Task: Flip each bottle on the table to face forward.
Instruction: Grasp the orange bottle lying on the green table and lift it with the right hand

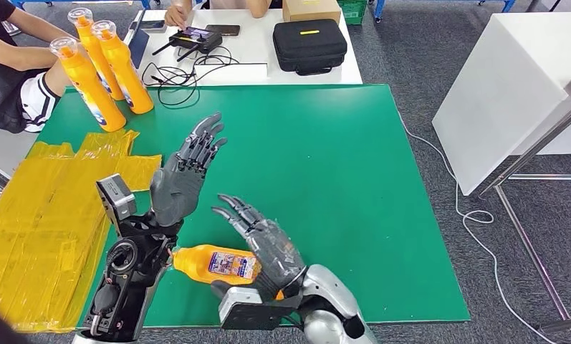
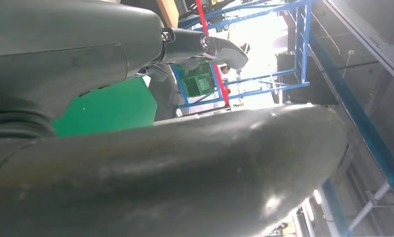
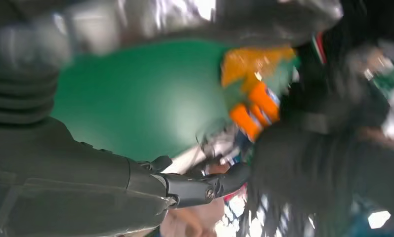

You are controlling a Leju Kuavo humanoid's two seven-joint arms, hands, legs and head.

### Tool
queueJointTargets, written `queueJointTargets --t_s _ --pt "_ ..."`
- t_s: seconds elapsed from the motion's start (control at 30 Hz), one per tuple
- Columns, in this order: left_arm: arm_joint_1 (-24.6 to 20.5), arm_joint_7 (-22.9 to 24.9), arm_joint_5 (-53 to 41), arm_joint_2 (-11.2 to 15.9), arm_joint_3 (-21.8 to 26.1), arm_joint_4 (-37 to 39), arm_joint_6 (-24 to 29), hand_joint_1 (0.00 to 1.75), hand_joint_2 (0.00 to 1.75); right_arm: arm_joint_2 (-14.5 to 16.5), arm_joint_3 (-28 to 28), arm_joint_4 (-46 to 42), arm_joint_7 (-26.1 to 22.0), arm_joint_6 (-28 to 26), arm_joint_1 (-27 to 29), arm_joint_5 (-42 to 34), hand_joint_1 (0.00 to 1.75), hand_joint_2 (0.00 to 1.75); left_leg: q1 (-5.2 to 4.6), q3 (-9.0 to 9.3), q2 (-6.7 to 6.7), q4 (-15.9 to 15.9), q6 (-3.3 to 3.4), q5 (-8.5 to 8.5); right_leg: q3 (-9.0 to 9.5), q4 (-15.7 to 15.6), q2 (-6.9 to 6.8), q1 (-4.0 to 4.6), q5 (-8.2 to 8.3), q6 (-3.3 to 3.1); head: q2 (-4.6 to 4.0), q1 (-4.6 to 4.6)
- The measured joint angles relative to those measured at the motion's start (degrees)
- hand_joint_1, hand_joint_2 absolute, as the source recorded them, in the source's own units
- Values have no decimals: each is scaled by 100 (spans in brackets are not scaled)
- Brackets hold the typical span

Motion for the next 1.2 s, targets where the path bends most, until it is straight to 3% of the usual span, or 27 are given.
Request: queueJointTargets --t_s 0.27,0.57,1.03,1.07,1.2 --pt "-103 152 48 3 4 16 -48 0 0 -102 656 860 850 44 -245 728 0 175 -3 -1 -2 0 0 0 0 0 0 -1 0 0 0 1" --pt "-190 175 49 3 50 115 21 0 0 -93 1051 1743 1920 -300 -461 1675 0 175 -2 0 -1 0 0 0 0 0 0 -1 0 0 0 -1" --pt "34 343 63 4 344 -122 176 0 0 121 1273 2816 2622 -269 -841 2804 0 175 -2 2 1 0 0 0 1 0 0 -1 0 0 0 0" --pt "59 352 61 4 362 -153 180 0 0 136 1273 2861 2649 -254 -867 2830 2 175 -2 2 1 0 0 0 1 0 0 -1 0 0 0 1" --pt "135 373 48 3 423 -214 190 0 0 182 1272 3031 2841 -318 -960 2929 52 175 -2 7 1 0 0 0 5 0 0 -1 0 0 0 -1"
